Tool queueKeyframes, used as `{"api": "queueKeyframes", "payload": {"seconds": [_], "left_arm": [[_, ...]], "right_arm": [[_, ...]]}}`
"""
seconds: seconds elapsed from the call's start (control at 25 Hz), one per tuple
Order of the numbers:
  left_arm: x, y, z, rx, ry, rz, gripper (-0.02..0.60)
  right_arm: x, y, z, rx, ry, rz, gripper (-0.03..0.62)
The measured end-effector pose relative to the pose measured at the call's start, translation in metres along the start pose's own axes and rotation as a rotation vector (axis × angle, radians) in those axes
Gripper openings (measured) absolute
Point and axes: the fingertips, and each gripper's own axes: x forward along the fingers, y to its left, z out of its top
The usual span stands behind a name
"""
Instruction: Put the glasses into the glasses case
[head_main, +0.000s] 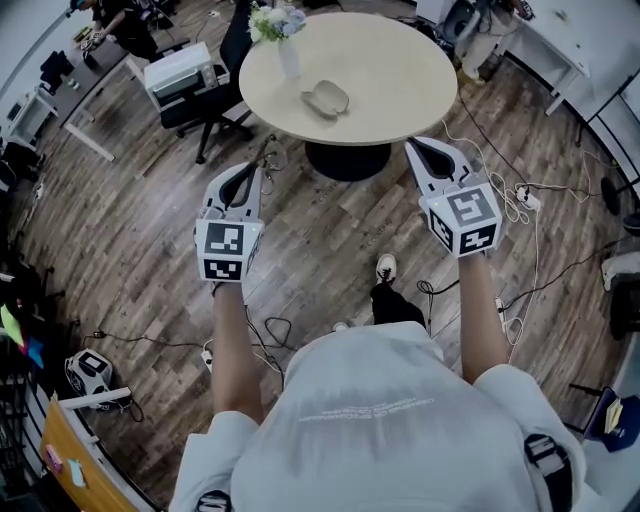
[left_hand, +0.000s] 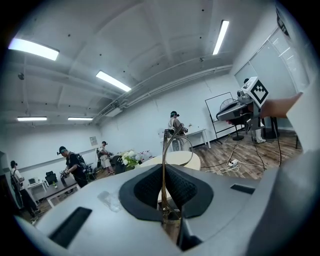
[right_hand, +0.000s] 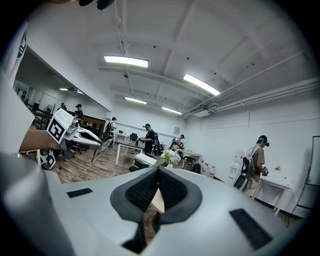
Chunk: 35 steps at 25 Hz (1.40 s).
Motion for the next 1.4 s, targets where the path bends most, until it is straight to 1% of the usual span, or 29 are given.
{"api": "queueKeyframes", "payload": {"seconds": [0.16, 0.36, 0.48, 0.6, 0.72, 0.92, 1.12, 1.24, 1.4], "left_arm": [[0.025, 0.011, -0.009, -0.018, 0.012, -0.007, 0.023], [0.081, 0.021, -0.005, -0.035, 0.006, -0.024, 0.023], [0.121, 0.038, -0.005, -0.035, 0.019, -0.015, 0.023], [0.164, 0.054, -0.001, -0.03, 0.035, -0.006, 0.023], [0.205, 0.07, 0.004, -0.027, 0.051, 0.001, 0.023], [0.273, 0.094, -0.002, -0.03, 0.091, 0.003, 0.023], [0.331, 0.11, -0.003, -0.025, 0.125, -0.001, 0.023], [0.361, 0.115, -0.004, -0.01, 0.145, -0.017, 0.023], [0.396, 0.124, -0.006, 0.025, 0.15, -0.061, 0.023]], "right_arm": [[0.023, -0.01, -0.006, 0.004, 0.007, 0.005, 0.0], [0.065, -0.055, -0.029, 0.038, 0.023, -0.002, 0.0], [0.1, -0.084, -0.038, 0.046, 0.023, -0.002, 0.001], [0.139, -0.113, -0.042, 0.06, 0.023, 0.015, 0.0], [0.178, -0.141, -0.045, 0.04, 0.035, 0.028, 0.0], [0.242, -0.173, -0.053, 0.058, 0.041, 0.065, 0.0], [0.29, -0.209, -0.063, 0.086, 0.053, 0.088, 0.002], [0.315, -0.226, -0.07, 0.108, 0.058, 0.096, 0.0], [0.347, -0.239, -0.075, 0.121, 0.07, 0.089, 0.0]]}}
